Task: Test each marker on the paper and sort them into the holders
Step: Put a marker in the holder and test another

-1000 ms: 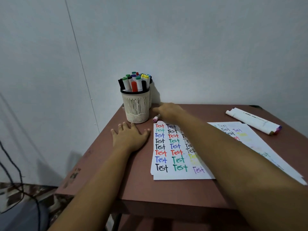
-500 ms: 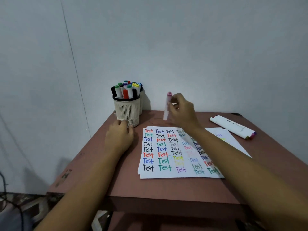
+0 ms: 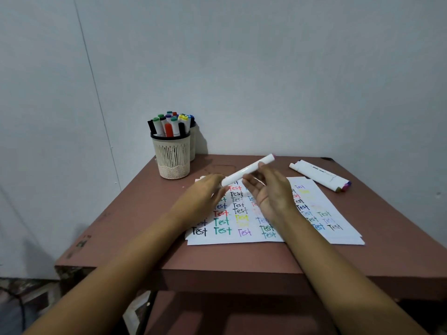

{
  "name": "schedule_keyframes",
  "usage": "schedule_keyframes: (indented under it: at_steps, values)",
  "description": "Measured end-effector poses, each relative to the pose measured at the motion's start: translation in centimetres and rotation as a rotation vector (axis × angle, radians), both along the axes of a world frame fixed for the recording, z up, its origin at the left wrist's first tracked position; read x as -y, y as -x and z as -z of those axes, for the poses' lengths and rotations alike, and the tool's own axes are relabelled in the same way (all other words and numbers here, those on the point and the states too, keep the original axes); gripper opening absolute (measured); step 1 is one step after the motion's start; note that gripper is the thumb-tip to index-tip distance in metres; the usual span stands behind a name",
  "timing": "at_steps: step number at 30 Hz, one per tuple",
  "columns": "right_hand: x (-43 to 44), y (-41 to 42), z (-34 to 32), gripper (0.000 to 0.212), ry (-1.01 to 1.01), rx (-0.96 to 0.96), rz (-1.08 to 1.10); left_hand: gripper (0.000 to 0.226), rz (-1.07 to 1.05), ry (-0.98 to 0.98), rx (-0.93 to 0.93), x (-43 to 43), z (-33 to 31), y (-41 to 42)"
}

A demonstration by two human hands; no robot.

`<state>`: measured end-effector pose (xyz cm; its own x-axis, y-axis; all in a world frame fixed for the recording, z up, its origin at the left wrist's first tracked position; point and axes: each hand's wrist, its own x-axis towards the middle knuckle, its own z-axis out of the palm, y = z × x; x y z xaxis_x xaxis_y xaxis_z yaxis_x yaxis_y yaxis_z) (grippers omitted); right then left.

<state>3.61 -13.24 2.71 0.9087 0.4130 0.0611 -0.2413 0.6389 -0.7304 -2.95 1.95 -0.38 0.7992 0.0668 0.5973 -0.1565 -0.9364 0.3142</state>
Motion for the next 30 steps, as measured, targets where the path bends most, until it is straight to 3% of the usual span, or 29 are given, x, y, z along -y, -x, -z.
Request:
schedule_keyframes:
  at_steps: [5, 7, 14, 20, 27, 30]
  values:
    - [-0.6, 0.6, 0.9, 0.007, 0.452, 0.222, -0.13, 0.027, 0.055, 0.018, 0.012, 0.4, 0.0, 0.4]
    - [-0.8, 0.5, 1.1, 0.01, 0.496, 0.246, -0.146, 0.03, 0.072, 0.017, 0.022, 0.5, 0.0, 0.5]
    - [-0.9, 0.4, 1.4, 0.016, 0.421, 0.292, -0.154, 0.037, 0.053, 0.143, 0.009, 0.4, 0.0, 0.6]
    - [-1.0, 0.4, 1.5, 0.012, 0.388, 0.329, -0.106, 0.061, -0.019, 0.137, 0.019, 0.0, -0.2, 0.9]
    - [0.6, -0.4, 0.6, 0.014, 0.124, 0.009, 0.077, 0.043, -0.102, 0.177, -0.161, -2.3, -0.1, 1.2]
    - [1.2, -0.4, 0.6, 0.013, 0.071, -0.047, 0.045, 0.053, -0.113, 0.124, -0.298, -2.6, 0.3, 1.4]
